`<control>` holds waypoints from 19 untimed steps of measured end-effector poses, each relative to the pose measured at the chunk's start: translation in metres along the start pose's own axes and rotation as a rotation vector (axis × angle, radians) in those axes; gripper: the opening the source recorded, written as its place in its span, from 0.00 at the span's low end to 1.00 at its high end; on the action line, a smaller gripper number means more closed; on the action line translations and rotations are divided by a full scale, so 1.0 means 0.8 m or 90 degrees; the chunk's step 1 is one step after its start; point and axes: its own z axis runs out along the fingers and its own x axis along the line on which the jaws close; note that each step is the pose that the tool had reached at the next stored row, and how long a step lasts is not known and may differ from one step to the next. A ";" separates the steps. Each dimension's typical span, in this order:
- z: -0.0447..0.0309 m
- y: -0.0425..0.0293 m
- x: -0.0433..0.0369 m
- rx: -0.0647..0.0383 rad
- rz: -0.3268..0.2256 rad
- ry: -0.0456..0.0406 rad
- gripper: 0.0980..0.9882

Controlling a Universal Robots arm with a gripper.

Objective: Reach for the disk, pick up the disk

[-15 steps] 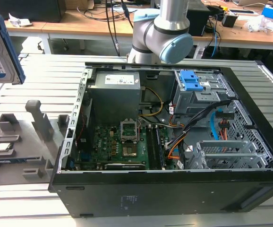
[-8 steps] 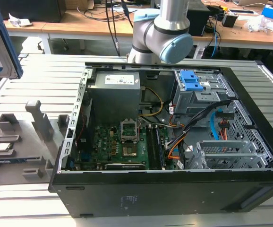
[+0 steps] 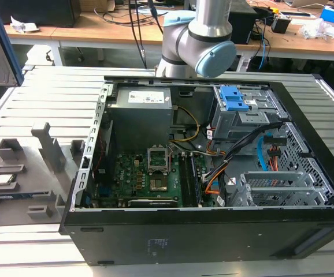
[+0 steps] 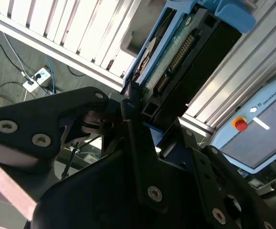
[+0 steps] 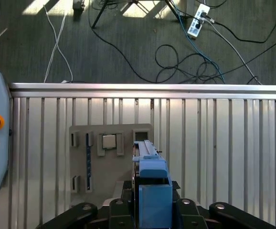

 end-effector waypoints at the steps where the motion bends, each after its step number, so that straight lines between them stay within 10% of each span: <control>1: -0.0027 0.0001 0.000 0.000 0.000 0.0000 0.30; 11: -0.0081 0.0003 0.000 0.000 0.000 -0.0001 0.30; 19: -0.0094 -0.0293 0.001 0.000 0.000 -0.0001 0.30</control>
